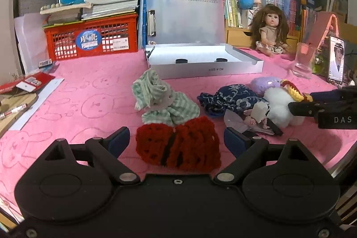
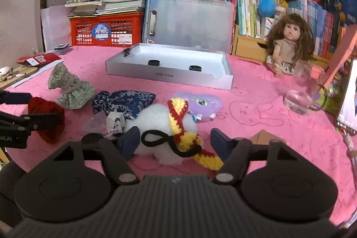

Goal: Organize objects
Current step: 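Grasp the red crochet bow with the left tool while the right tool grasps the yellow-red crochet snake, then carry the red bow and crochet snake into the white box with both tools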

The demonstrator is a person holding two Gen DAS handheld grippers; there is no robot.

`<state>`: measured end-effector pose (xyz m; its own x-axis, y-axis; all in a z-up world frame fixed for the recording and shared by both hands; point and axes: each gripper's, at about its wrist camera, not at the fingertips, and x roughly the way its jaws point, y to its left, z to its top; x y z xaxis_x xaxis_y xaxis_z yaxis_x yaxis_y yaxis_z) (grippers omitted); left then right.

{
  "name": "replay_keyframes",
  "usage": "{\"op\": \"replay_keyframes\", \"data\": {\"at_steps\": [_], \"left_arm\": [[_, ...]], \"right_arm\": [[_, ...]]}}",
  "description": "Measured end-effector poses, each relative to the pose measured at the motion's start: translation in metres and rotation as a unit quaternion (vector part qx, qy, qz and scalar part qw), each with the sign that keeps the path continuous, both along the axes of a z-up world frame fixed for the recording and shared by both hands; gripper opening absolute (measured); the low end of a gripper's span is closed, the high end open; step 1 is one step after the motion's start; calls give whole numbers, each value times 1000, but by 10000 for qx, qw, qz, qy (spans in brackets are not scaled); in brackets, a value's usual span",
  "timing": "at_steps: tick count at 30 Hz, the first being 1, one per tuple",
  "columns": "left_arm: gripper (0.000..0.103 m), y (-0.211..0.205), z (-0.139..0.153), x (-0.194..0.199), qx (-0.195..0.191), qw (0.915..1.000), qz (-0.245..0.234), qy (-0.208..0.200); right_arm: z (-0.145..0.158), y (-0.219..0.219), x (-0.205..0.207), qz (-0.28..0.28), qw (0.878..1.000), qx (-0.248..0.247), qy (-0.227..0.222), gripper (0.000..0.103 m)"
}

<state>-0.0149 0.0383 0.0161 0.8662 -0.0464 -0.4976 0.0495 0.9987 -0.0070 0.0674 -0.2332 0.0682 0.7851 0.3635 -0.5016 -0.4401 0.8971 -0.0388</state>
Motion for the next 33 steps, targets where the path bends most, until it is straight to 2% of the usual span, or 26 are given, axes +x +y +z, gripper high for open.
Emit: {"op": "replay_keyframes", "data": {"at_steps": [2,8,13,17,23,28,33], "left_arm": [[91,1,-2,1,-43,10000,28,46],[91,1,-6,3,-109,9998,68,149],[88,-1,-8,4,-129,9998,52,174],[73,-2,-9,5,-73,9997,127,182],[58,3,-9,4,-167,9996,228,94],[55,6,-4,2,-323,9993,188,43],[55,-1,2,3,-267,9996,52,-86]], "right_arm": [[-1,-1,1,-49,10000,0,43,48],[-2,-1,-2,-19,10000,-23,45,38],[-1,-1,-2,-38,10000,9,42,35],[0,-2,-3,-87,9999,56,10,33],[1,-3,-3,-177,9998,109,-31,32],[3,-3,-3,-213,9997,136,-60,32],[8,-4,-2,-304,9992,202,-144,32]]}}
